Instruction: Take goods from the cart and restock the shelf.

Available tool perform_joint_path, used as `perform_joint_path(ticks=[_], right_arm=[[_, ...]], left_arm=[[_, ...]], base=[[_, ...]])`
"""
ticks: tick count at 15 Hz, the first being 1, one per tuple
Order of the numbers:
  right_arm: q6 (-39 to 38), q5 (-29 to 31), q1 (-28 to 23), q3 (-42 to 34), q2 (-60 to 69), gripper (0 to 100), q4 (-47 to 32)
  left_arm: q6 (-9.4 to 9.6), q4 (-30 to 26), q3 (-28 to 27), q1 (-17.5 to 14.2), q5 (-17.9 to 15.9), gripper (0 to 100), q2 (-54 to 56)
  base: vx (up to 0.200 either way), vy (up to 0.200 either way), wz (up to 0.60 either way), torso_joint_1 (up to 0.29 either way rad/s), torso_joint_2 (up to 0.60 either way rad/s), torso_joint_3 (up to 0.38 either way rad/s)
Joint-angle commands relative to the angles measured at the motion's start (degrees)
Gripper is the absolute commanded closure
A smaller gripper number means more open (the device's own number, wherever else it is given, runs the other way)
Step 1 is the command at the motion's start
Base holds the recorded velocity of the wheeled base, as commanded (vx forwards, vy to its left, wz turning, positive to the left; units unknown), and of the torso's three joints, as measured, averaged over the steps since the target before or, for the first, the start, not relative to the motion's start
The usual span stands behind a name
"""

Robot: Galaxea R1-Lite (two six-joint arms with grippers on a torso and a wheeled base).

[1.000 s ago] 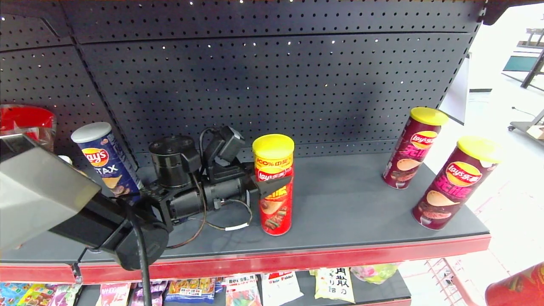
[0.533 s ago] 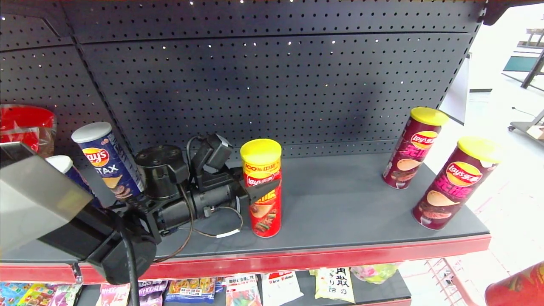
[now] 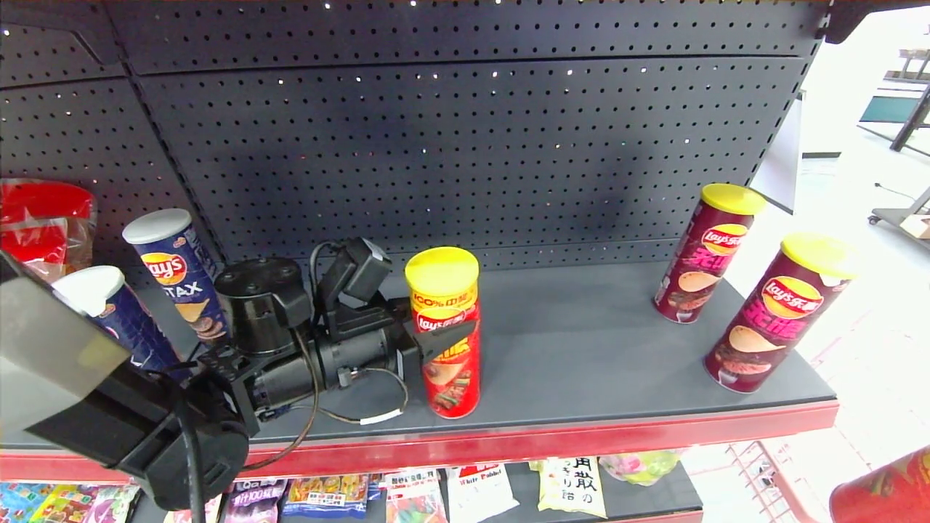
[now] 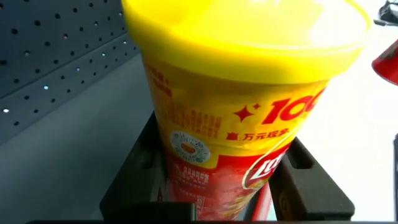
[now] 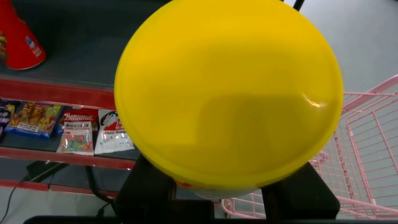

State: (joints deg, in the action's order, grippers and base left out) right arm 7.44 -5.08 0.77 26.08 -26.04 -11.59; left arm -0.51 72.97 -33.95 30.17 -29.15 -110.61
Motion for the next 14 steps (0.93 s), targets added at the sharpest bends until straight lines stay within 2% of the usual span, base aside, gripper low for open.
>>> perform_joint_path(ticks=[1, 13, 14], right_arm=[[0.0, -0.1, 0.0, 0.1, 0.0, 100, 0.0], [0.0, 0.0, 0.0, 0.4, 0.1, 100, 0.0], [0.0, 0.0, 0.0, 0.4, 0.0, 100, 0.0]], left_arm=[[-0.63, 0.1, 0.1, 0.2, 0.1, 100, 0.8], [-0.63, 0.0, 1.6, 0.2, 0.5, 100, 0.3], [-0.45, 0.2, 1.8, 0.2, 0.9, 0, 0.0]], base=[[0.000, 0.000, 0.00, 0.000, 0.00, 0.000], [0.000, 0.000, 0.00, 0.000, 0.00, 0.000], [0.000, 0.000, 0.00, 0.000, 0.00, 0.000]])
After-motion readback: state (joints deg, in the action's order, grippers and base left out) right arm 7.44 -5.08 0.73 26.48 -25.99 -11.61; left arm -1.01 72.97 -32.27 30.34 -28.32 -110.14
